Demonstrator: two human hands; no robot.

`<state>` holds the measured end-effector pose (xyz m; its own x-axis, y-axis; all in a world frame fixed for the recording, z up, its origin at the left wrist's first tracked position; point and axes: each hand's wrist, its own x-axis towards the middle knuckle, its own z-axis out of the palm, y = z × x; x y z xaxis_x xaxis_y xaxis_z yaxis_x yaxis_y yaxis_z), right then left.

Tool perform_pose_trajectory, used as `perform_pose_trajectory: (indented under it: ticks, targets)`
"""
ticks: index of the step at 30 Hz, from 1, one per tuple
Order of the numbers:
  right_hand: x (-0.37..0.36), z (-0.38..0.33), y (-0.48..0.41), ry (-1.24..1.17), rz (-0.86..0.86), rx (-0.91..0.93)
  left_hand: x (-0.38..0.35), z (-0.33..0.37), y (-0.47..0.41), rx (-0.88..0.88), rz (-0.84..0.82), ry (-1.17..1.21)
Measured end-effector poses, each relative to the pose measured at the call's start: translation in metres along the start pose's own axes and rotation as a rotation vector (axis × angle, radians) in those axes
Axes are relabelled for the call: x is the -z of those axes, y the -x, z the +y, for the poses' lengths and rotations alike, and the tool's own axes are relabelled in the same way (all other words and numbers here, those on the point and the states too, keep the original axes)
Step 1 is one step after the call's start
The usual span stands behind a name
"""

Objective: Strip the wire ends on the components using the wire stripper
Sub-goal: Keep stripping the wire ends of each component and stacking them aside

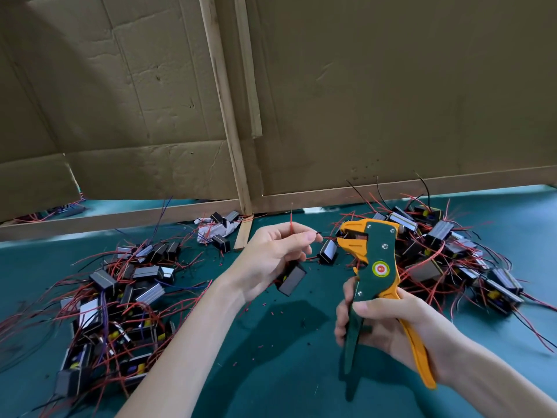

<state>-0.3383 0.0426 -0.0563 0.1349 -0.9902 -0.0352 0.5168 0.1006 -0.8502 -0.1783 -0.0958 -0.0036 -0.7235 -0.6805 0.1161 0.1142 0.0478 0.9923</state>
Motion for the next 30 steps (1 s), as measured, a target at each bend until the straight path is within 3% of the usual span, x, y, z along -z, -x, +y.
perform_pose_trajectory:
  ticks: [17, 22, 26, 30]
  targets:
    - [-0.007, -0.002, 0.006, 0.171, -0.090, 0.054, -0.012, 0.012, 0.007, -0.012, -0.149, -0.094]
    - [-0.018, 0.005, 0.010, 0.202, 0.101, 0.053, -0.007, 0.016, 0.009, 0.017, -0.171, -0.118]
    - [-0.022, 0.013, 0.008, 0.185, 0.306, 0.062, -0.014, 0.010, 0.007, 0.079, -0.090, -0.173]
    - [-0.014, 0.008, 0.002, 0.049, 0.103, 0.066, -0.020, 0.009, 0.005, 0.133, -0.040, 0.107]
